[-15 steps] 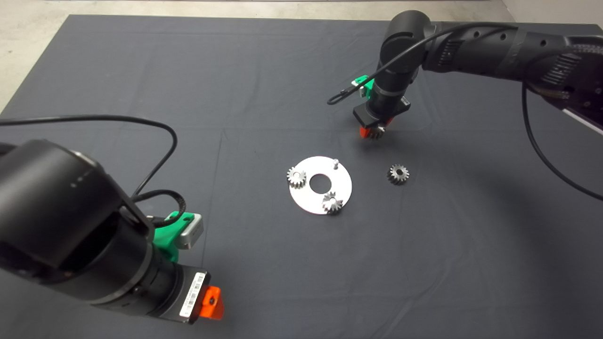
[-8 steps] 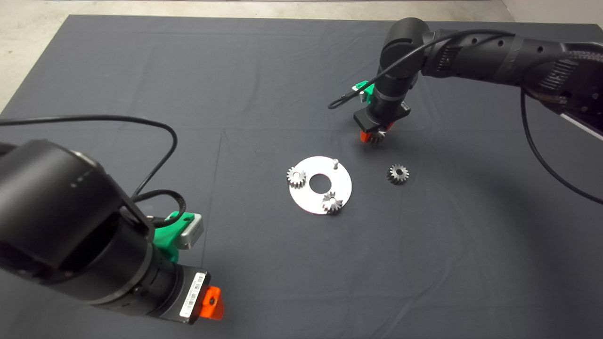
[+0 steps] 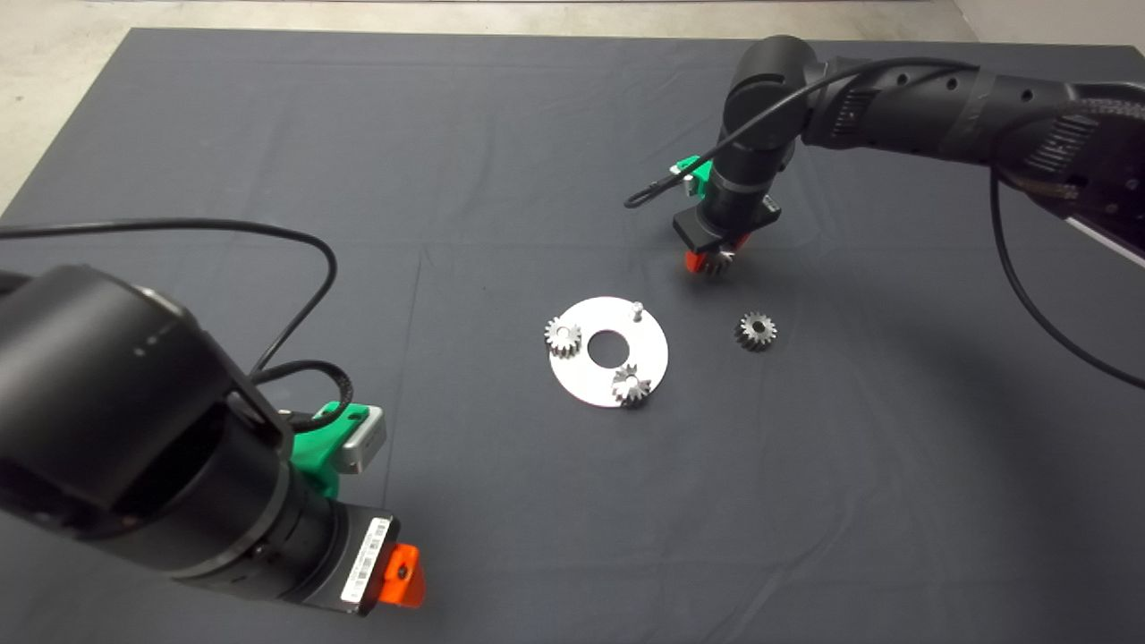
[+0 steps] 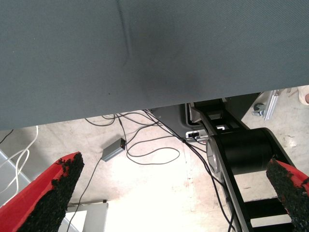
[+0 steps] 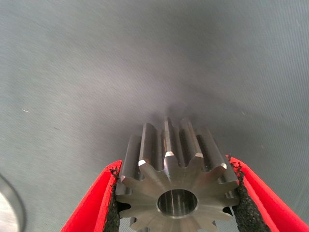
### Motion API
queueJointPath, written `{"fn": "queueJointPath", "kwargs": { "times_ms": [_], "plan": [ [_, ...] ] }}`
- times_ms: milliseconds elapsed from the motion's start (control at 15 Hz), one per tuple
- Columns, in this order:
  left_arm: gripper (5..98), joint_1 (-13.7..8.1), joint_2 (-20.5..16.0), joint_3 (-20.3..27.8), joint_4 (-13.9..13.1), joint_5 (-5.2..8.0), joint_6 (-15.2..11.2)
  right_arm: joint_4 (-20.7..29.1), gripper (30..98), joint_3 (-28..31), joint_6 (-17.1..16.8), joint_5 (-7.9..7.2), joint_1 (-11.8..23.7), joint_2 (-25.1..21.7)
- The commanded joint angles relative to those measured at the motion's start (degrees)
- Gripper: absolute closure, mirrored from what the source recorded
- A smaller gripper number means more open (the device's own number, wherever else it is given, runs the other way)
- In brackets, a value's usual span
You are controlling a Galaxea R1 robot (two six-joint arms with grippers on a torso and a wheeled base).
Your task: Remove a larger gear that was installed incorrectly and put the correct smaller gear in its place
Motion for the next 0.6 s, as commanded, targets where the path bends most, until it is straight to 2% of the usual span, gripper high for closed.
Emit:
{"fn": "queueJointPath", "kwargs": {
  "times_ms": [0, 133, 333, 533],
  "plan": [
    [6.0, -0.74, -0.19, 1.13, -0.96, 1.84, 0.03, 3.53, 79.1, 0.61, 0.32, -1.09, 2.01, -1.01],
    [6.0, -0.74, -0.20, 1.13, -0.96, 1.93, 0.03, 3.79, 79.1, 0.52, 0.32, -0.01, 2.01, -1.01],
    [6.0, -0.74, -0.20, 1.13, -1.05, 1.88, 0.03, 3.97, 79.1, 0.43, 0.32, 0.14, 1.22, -1.09],
    [6.0, -0.74, -0.11, 1.13, -1.05, 1.84, 0.03, 4.06, 79.1, 0.43, 0.32, 0.93, 0.69, -1.27]
  ]
}}
